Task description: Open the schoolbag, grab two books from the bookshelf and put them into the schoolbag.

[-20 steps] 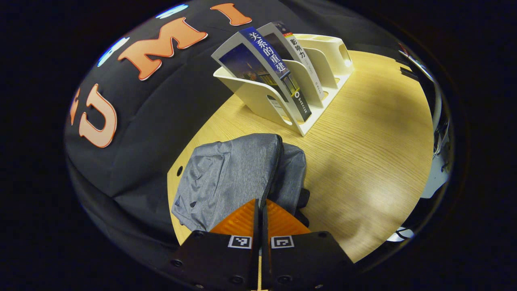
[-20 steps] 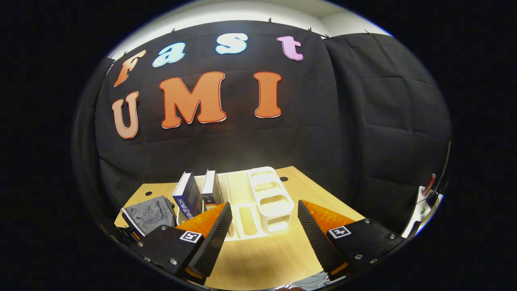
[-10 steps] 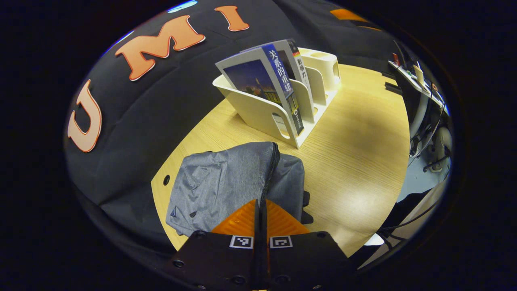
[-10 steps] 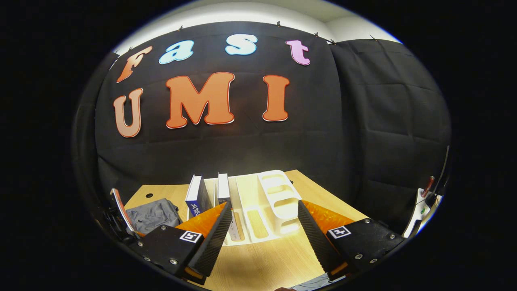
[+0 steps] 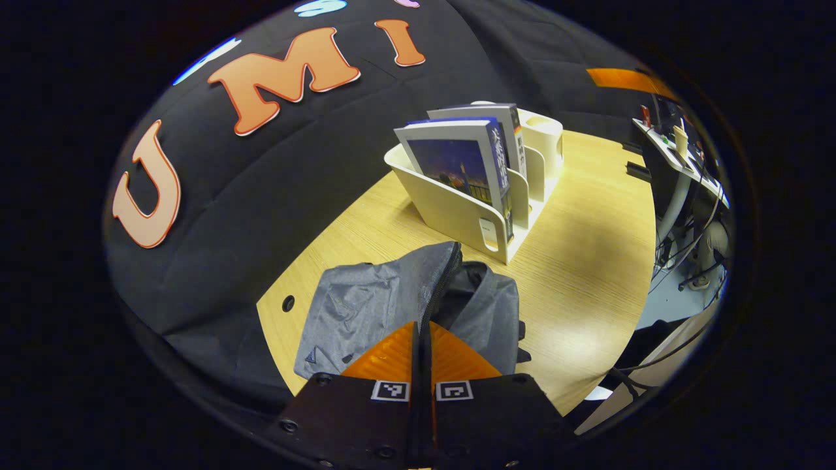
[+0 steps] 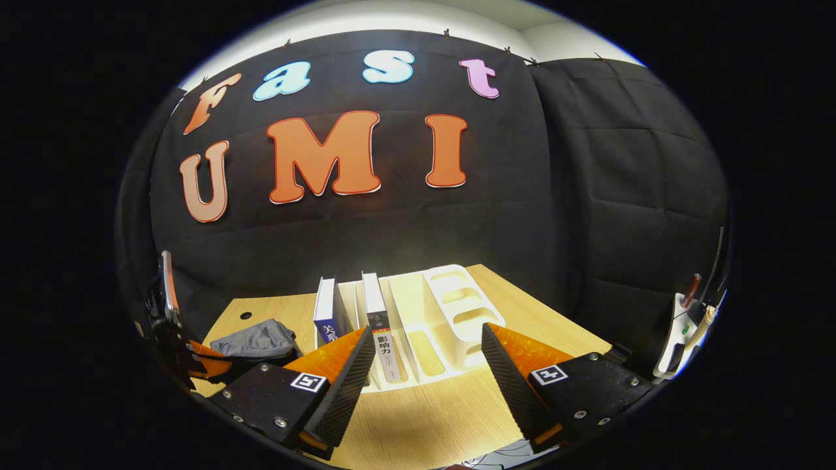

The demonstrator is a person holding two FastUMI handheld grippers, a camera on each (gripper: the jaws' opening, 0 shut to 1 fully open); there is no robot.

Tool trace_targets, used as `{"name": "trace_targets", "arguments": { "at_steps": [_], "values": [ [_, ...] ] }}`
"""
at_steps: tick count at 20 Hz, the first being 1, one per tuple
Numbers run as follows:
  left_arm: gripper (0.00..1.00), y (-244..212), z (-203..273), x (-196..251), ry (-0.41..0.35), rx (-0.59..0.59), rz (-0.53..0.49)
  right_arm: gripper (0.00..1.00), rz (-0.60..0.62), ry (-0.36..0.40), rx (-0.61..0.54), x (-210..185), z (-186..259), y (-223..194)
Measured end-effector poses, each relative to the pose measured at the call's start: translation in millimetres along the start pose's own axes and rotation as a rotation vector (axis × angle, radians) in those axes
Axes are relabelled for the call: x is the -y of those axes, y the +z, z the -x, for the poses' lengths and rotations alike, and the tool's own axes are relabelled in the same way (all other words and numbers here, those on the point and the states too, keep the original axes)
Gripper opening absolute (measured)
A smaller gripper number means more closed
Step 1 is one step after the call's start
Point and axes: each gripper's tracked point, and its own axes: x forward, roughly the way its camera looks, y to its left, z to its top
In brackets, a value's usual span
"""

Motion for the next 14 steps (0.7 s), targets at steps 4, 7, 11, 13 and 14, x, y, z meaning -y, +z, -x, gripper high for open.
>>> {"name": "trace_targets", "arguments": {
  "at_steps": [4,7,11,13,14],
  "values": [
    [0.0,22.2,14.7,-38.1,0.039,0.047,0.015,0.98,0.005,-0.007,-0.002,-2.4,6.2,-0.4],
    [0.01,30.1,21.2,-65.5,0.056,0.069,0.061,0.98,-0.004,-0.028,-0.001,0.5,8.7,2.5],
    [0.01,40.6,28.4,-95.9,0.073,0.106,0.14,0.98,-0.015,-0.042,0.003,-3.1,10.5,7.5],
    [0.0,48.6,32.1,-111.8,0.083,0.124,0.159,0.98,-0.006,-0.04,-0.002,-6.0,9.0,10.6],
    [0.01,52.4,33.3,-119.2,0.095,0.14,0.158,0.98,0.0,-0.039,-0.004,-7.2,9.1,12.9]
  ]
}}
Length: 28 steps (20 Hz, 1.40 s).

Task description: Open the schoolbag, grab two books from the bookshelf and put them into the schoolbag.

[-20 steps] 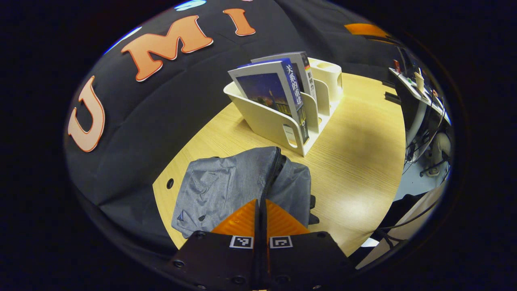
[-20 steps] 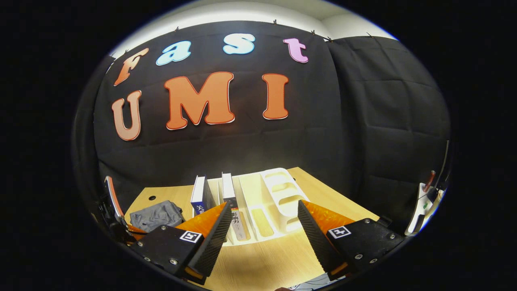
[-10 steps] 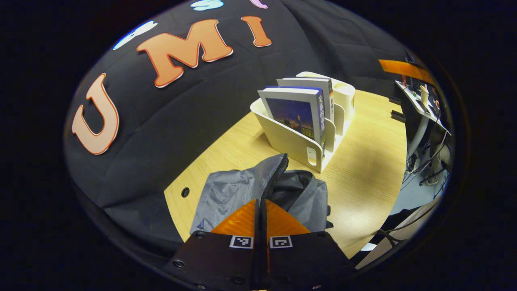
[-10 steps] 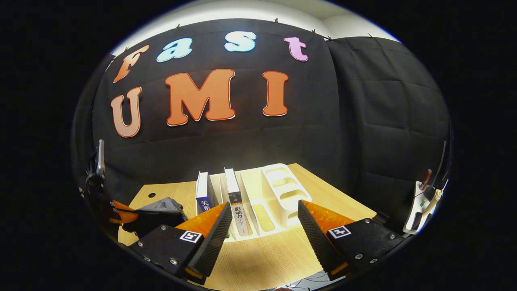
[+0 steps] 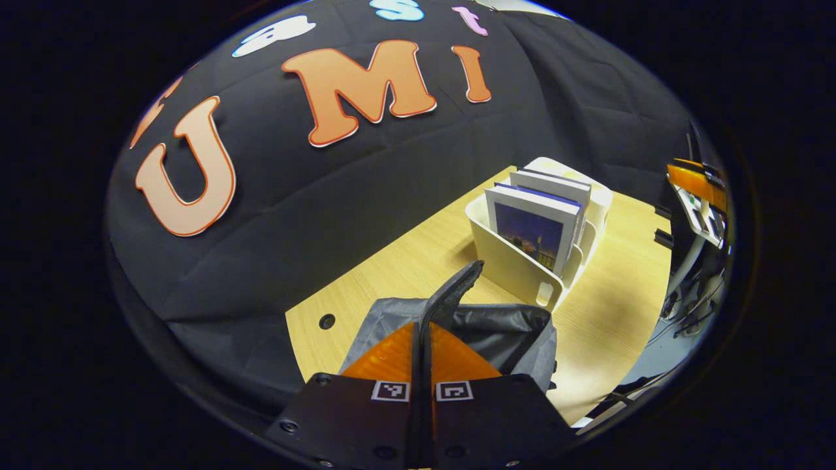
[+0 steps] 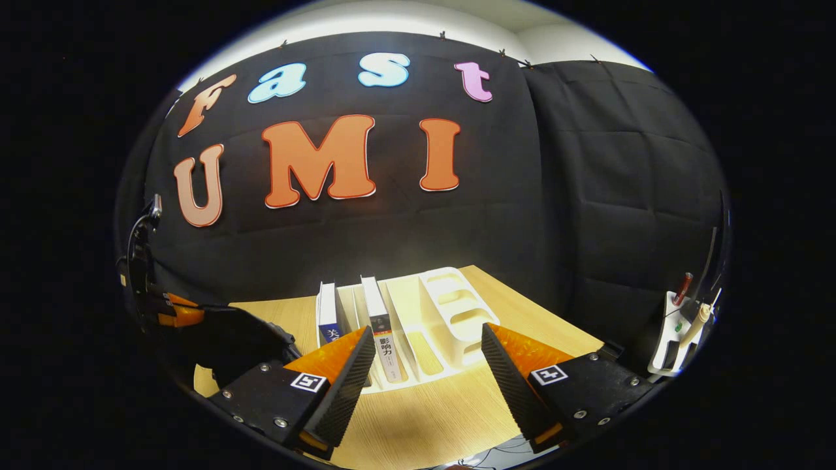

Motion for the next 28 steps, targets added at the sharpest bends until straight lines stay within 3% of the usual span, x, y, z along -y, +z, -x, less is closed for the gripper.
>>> {"name": "trace_targets", "arguments": {
  "at_steps": [7,14,22,28],
  "values": [
    [0.0,23.3,-6.7,-20.4,-0.005,0.034,0.058,0.98,-0.015,0.076,-0.02,-26.2,-8.5,37.0],
    [0.0,21.8,-12.1,-24.5,-0.027,0.026,0.062,0.98,0.104,0.21,-0.037,-89.1,-39.0,97.7],
    [0.0,14.1,-14.1,-33.2,-0.032,0.013,0.079,0.98,0.198,0.354,-0.402,-161.4,-96.3,79.2],
    [0.0,9.7,-15.2,-33.8,-0.04,0.005,0.102,0.99,0.21,0.411,-0.705,-190.2,-133.3,34.2]
  ]
}}
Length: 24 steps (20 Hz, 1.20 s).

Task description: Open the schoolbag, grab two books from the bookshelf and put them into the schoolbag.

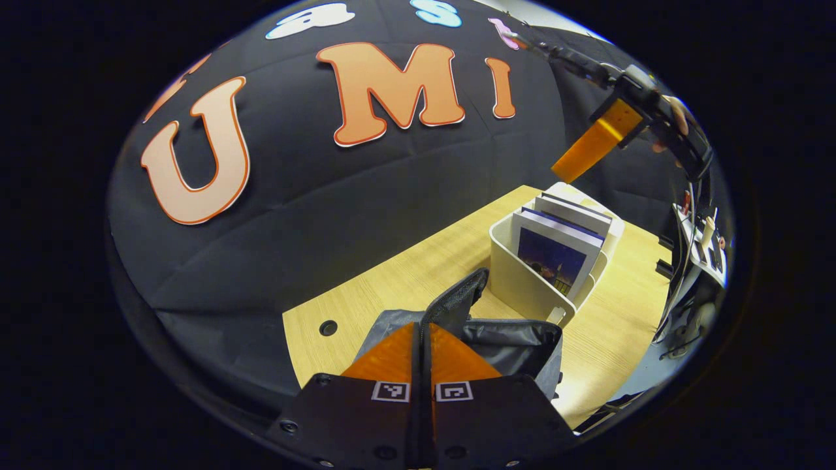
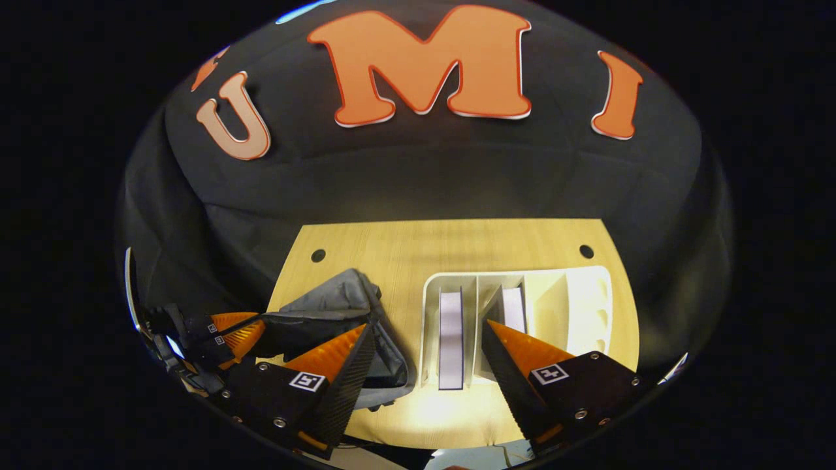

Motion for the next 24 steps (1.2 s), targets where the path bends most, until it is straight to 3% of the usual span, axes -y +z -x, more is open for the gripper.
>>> {"name": "trace_targets", "arguments": {
  "at_steps": [5,11,17,18,24],
  "values": [
    [0.0,-6.3,0.5,0.1,-0.003,-0.003,0.032,0.99,-0.016,-0.013,-0.165,1.8,-47.4,-12.2],
    [0.0,-8.3,2.4,1.2,-0.008,-0.015,0.043,0.99,0.016,-0.091,-0.262,16.8,-82.3,-25.0],
    [0.0,-7.4,4.9,1.6,-0.009,-0.026,0.029,0.98,-0.018,-0.092,-0.352,21.3,-107.8,-47.3],
    [0.0,-7.2,5.5,2.1,-0.01,-0.026,0.028,0.97,-0.017,-0.111,-0.356,26.2,-111.4,-50.0],
    [0.0,-9.6,6.9,1.9,-0.006,-0.033,0.04,0.58,-0.084,-0.143,-0.382,40.2,-124.4,-62.5]
  ]
}}
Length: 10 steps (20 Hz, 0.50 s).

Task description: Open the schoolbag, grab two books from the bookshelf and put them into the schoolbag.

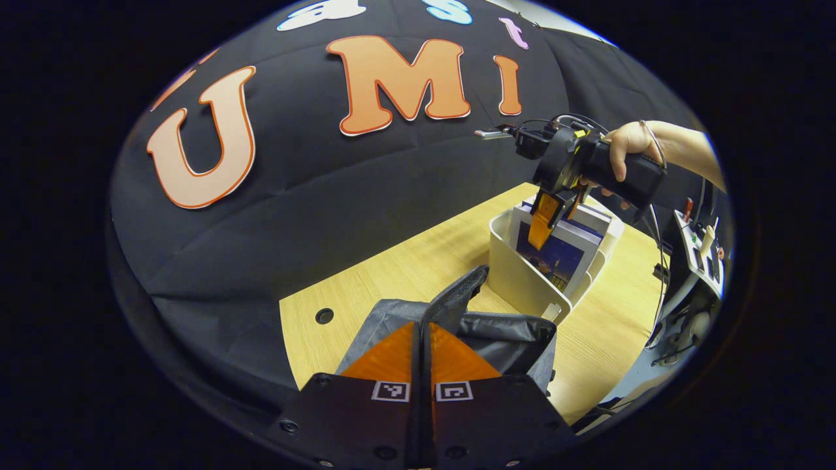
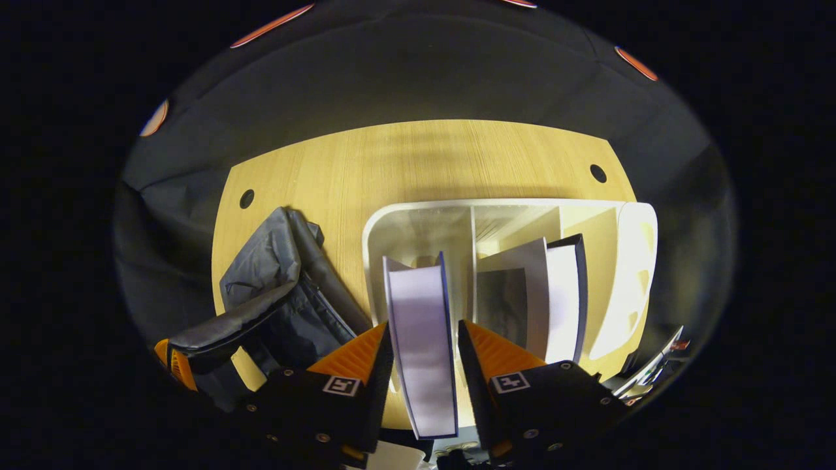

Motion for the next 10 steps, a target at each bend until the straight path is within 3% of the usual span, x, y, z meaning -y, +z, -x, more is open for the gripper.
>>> {"name": "trace_targets", "arguments": {
  "at_steps": [1,5,10],
  "values": [
    [0.0,-1.2,-0.8,0.9,-0.001,-0.002,0.001,0.39,-0.01,-0.003,0.003,-0.7,2.3,1.4],
    [0.0,-2.6,-2.7,0.2,0.0,-0.007,0.0,0.37,-0.03,-0.013,0.02,-1.1,18.5,4.2],
    [0.0,-4.6,-5.0,1.9,-0.003,-0.006,-0.002,0.35,-0.029,0.007,0.1,-8.7,76.0,19.8]
  ]
}}
